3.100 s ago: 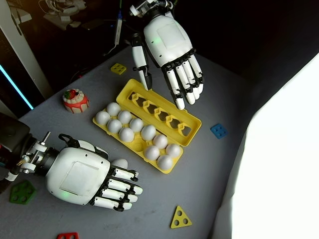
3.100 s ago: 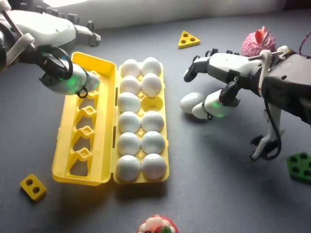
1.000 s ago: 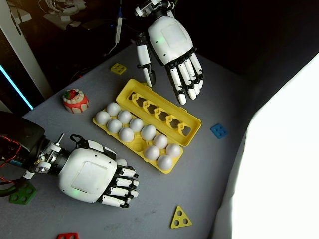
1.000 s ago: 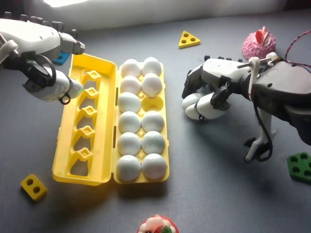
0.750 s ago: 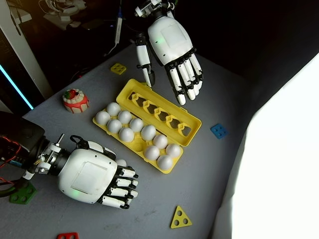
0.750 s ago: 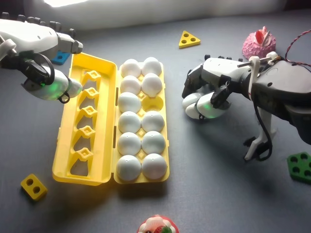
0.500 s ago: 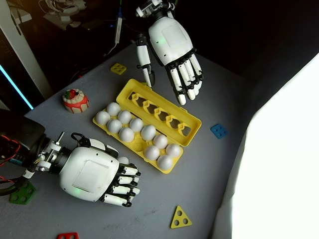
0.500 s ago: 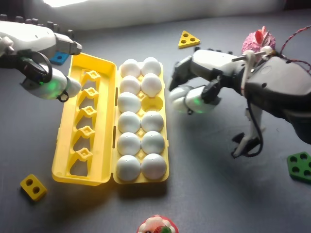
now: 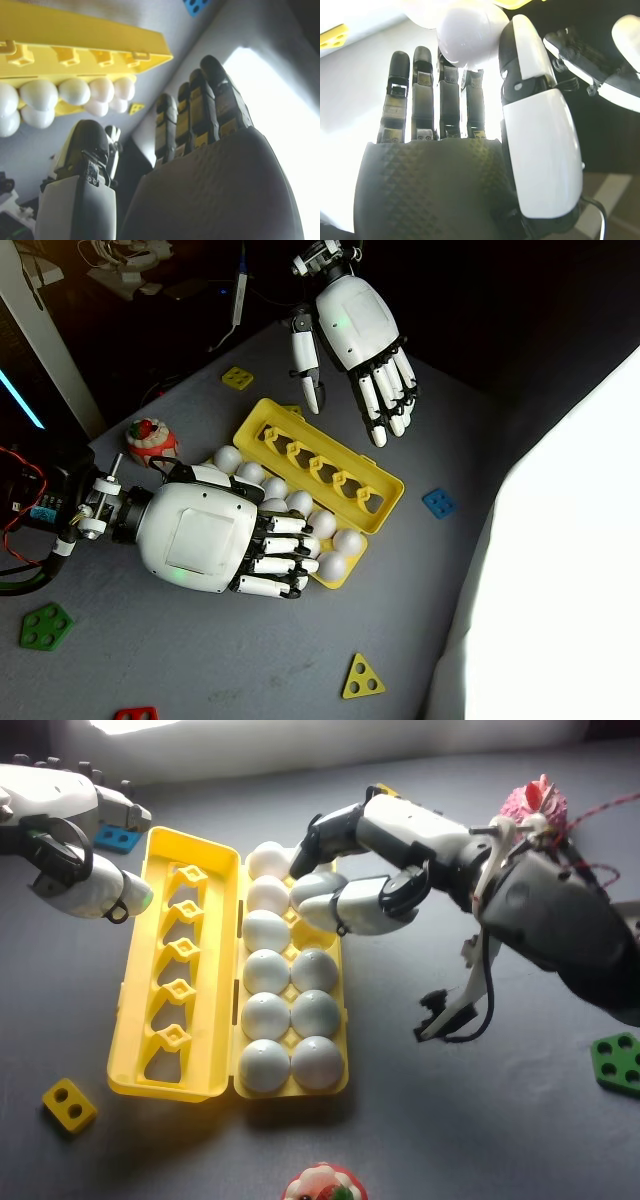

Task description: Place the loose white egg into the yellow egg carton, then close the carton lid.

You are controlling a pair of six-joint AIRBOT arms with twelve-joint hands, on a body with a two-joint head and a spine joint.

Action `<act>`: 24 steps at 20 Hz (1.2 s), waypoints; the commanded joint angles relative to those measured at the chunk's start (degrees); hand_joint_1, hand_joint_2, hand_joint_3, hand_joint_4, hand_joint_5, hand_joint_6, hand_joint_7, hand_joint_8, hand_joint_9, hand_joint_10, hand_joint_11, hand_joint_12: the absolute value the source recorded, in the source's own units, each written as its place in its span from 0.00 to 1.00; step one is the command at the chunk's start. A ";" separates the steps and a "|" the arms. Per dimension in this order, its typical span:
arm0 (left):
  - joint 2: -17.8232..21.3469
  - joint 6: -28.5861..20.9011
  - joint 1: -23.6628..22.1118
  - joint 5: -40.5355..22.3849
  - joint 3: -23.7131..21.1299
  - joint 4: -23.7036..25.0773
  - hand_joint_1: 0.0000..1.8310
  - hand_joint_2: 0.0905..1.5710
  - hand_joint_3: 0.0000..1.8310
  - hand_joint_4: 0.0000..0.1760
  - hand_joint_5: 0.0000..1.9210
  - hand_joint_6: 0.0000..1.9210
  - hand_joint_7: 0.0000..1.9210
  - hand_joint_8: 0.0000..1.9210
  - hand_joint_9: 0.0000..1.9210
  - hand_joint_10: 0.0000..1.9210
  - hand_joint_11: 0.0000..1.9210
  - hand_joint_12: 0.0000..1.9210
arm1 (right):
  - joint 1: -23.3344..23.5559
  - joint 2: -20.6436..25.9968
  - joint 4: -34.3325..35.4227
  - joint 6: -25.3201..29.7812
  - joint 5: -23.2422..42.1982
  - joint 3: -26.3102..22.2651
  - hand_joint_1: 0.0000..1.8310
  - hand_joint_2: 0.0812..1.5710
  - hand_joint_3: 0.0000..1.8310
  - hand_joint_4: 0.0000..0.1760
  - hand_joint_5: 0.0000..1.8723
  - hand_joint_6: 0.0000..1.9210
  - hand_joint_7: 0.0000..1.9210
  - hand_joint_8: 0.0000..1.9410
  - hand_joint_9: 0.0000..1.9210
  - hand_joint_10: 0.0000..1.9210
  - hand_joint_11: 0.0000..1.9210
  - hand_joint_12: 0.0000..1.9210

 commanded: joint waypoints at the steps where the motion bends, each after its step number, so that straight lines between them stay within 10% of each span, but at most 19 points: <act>1: -0.13 0.18 -0.72 1.29 0.22 2.02 0.24 0.83 0.00 0.25 0.12 0.00 0.07 0.00 0.09 0.00 0.00 0.34 | 0.43 0.10 -3.28 1.58 5.04 0.15 0.61 0.73 0.00 0.00 0.47 0.60 0.32 0.00 0.18 0.00 0.00 0.44; 24: -0.19 0.17 -1.11 0.63 0.80 1.12 0.24 0.83 0.00 0.27 0.10 0.00 0.06 0.00 0.08 0.00 0.00 0.34 | -4.46 -6.13 -10.12 12.76 10.99 6.67 0.61 0.73 0.00 0.00 0.46 0.61 0.30 0.01 0.19 0.00 0.00 0.47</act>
